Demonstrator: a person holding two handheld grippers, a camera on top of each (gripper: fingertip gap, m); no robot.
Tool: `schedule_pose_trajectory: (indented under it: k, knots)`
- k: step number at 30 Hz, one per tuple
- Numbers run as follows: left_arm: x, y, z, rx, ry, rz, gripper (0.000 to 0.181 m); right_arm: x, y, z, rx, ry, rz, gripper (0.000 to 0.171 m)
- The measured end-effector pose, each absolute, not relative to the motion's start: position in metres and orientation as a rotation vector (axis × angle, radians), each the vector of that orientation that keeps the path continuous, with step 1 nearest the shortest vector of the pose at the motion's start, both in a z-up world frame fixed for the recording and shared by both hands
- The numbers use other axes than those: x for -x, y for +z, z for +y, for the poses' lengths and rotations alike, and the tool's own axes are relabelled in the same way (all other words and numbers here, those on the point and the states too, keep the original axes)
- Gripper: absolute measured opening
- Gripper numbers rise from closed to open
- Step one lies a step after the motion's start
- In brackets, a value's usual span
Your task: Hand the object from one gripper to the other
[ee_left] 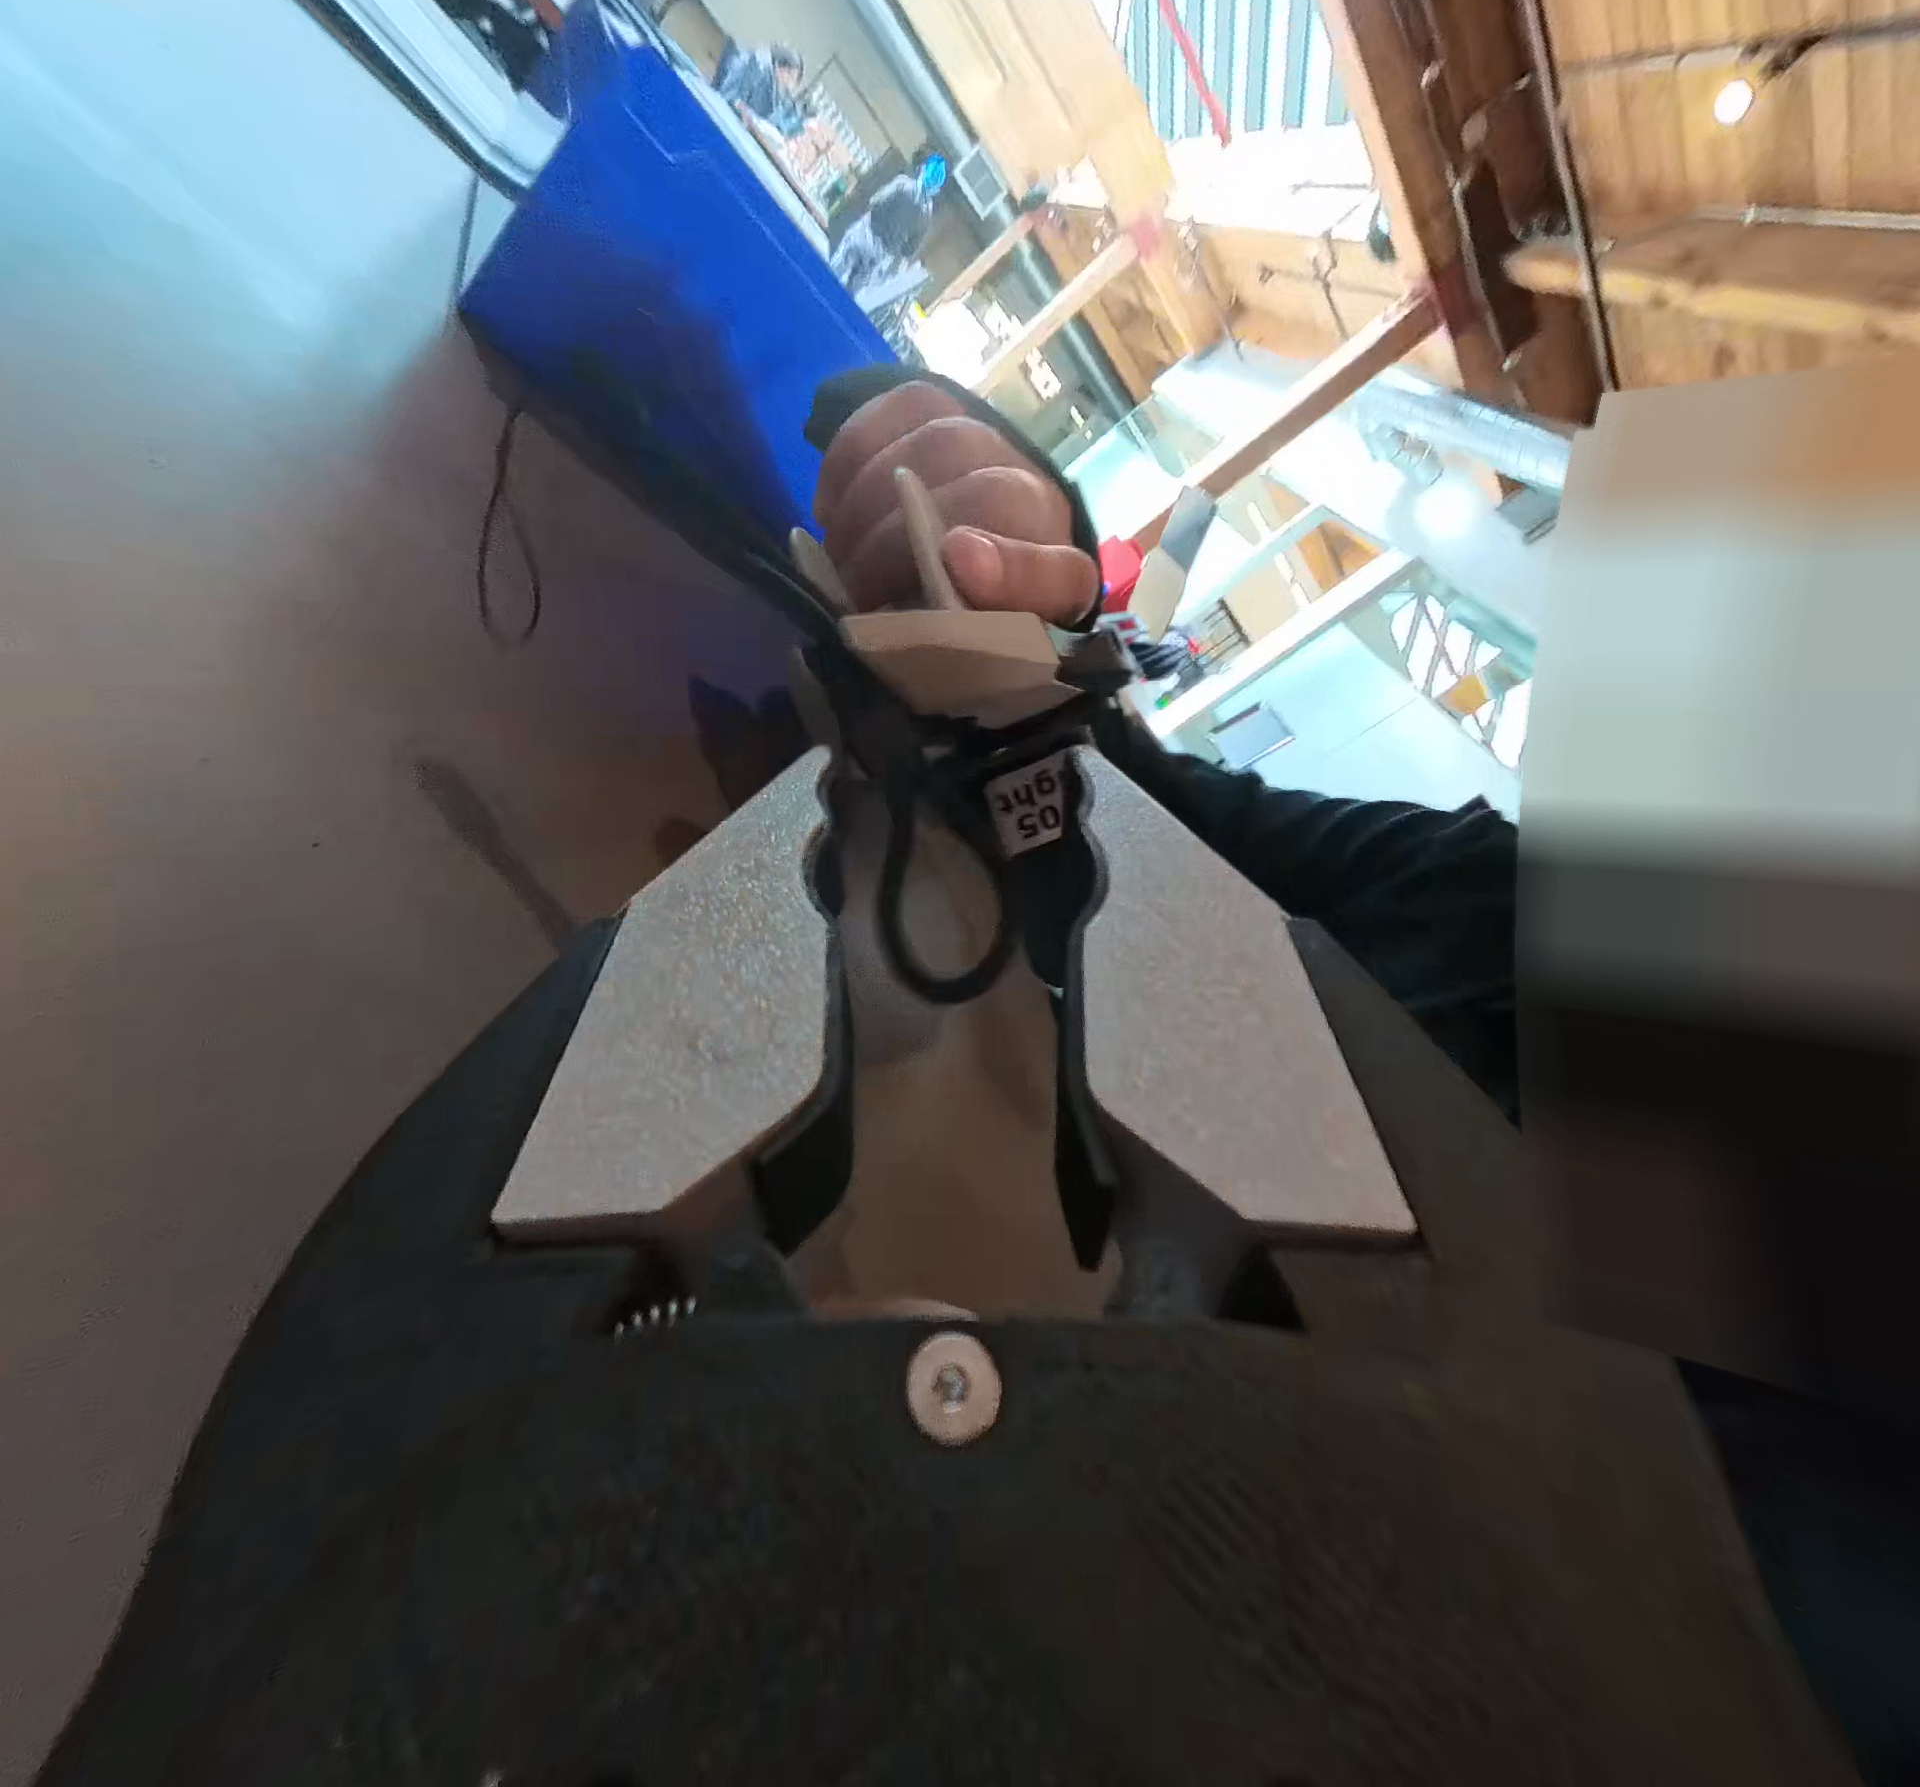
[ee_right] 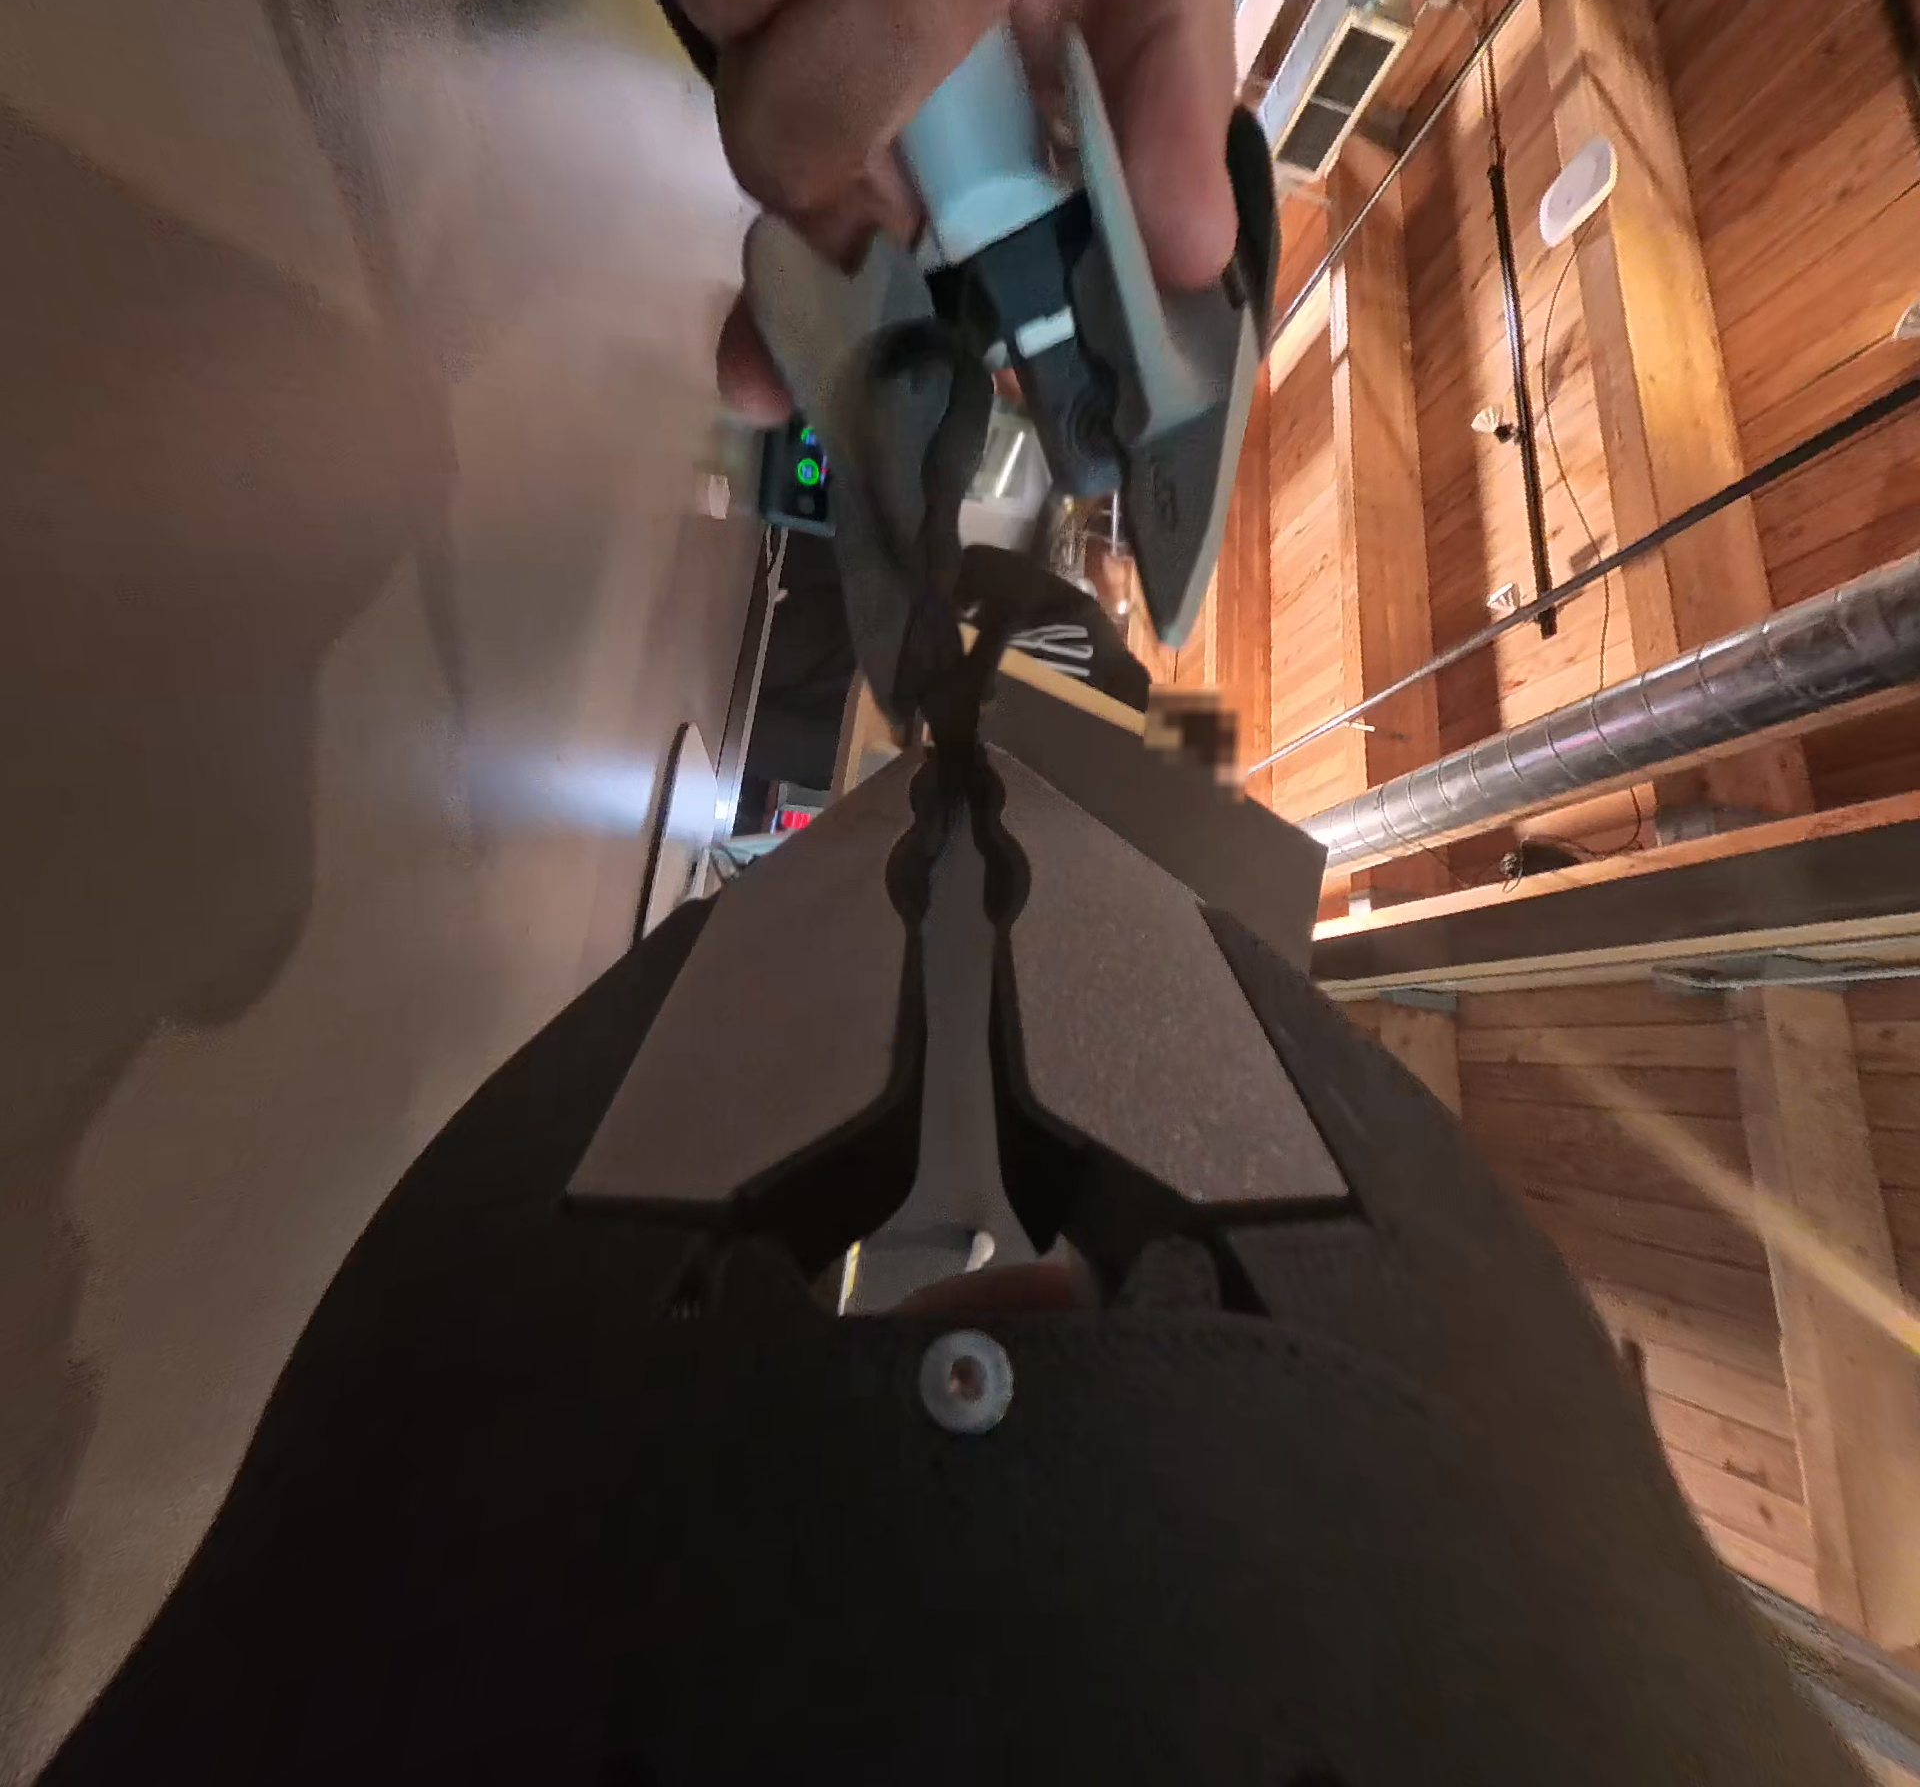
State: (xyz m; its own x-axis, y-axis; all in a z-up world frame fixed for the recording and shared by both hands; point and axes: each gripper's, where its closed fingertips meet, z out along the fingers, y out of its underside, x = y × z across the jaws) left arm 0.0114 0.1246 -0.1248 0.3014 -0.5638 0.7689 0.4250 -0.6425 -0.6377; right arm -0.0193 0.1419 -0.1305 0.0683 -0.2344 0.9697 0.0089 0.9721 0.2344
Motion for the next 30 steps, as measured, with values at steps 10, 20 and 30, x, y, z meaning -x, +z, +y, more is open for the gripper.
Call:
schedule_pose_trajectory:
  k: [10, 20, 30]
  knots:
    - [-0.001, -0.157, 0.141, 1.952, -0.73, 0.388, 0.002, 0.017, -0.135, 0.147, -0.014, -0.02, -1.578, 0.014]
    - [0.055, -0.167, 0.158, 1.847, 0.609, 0.891, 0.001, 0.002, -0.124, 0.157, 0.598, 0.74, -1.734, 0.051]
    - [0.03, -0.154, 0.162, 1.56, 0.987, 1.132, 0.001, 0.018, -0.162, 0.17, 0.47, 0.292, -1.796, 0.0]
